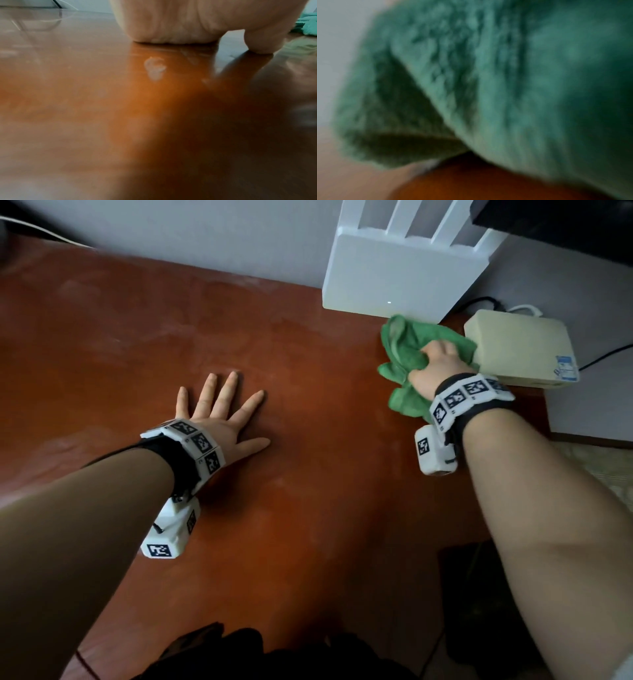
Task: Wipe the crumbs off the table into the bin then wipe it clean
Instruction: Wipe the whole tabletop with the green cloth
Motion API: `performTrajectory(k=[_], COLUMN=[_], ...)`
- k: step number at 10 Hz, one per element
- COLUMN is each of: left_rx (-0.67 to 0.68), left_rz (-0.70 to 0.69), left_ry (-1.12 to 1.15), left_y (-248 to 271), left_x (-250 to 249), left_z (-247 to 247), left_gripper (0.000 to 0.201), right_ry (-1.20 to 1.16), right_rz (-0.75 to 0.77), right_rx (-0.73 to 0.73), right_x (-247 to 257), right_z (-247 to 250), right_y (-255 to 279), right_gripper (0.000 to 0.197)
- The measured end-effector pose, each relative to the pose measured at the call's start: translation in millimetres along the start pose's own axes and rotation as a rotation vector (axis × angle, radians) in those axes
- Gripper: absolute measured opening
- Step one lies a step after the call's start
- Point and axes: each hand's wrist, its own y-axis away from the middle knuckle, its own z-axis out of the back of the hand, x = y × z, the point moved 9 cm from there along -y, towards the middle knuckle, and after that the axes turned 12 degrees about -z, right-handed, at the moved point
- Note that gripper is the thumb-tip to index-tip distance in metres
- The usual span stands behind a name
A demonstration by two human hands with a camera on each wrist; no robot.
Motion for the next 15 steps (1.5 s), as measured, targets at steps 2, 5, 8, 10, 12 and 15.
performTrajectory(k=[2,5,8,10,12,15], left_rx=[0.001,0.008,0.005,-0.024,0.000,-0.027], left_rz=[-0.009,-0.003,-0.012,-0.016,-0.009,-0.021], left_ry=[-0.004,-0.024,-0.013,-0.021,-0.022,-0.016], left_y=[0.3,-1.5,-0.3,-0.5,-0.1,-0.6], left_x=[0.4,2.1,0.7,1.5,2.0,0.6], left_z=[-0.6,-2.3,-1.5,-1.1,-1.6,0.1], left_gripper=[0.077,0.076,0.077,0.076,0.076,0.076], right_ry=[-0.062,0.032,-0.078,-0.152,0.068,-0.119], right_rz=[-0.025,0.178,0.041,-0.058,0.257,-0.054], right_rx=[0.000,0.044,0.082,0.066,0.113,0.045], right_x=[9.4,70.6,17.6,8.7,60.4,-0.2], right_z=[4.5,-10.6,-3.1,3.3,-19.6,11.6], right_y=[-5.2,26.9,-7.3,-14.8,30.1,-1.4], right_gripper=[0.059,0.064,0.060,0.063,0.065,0.052])
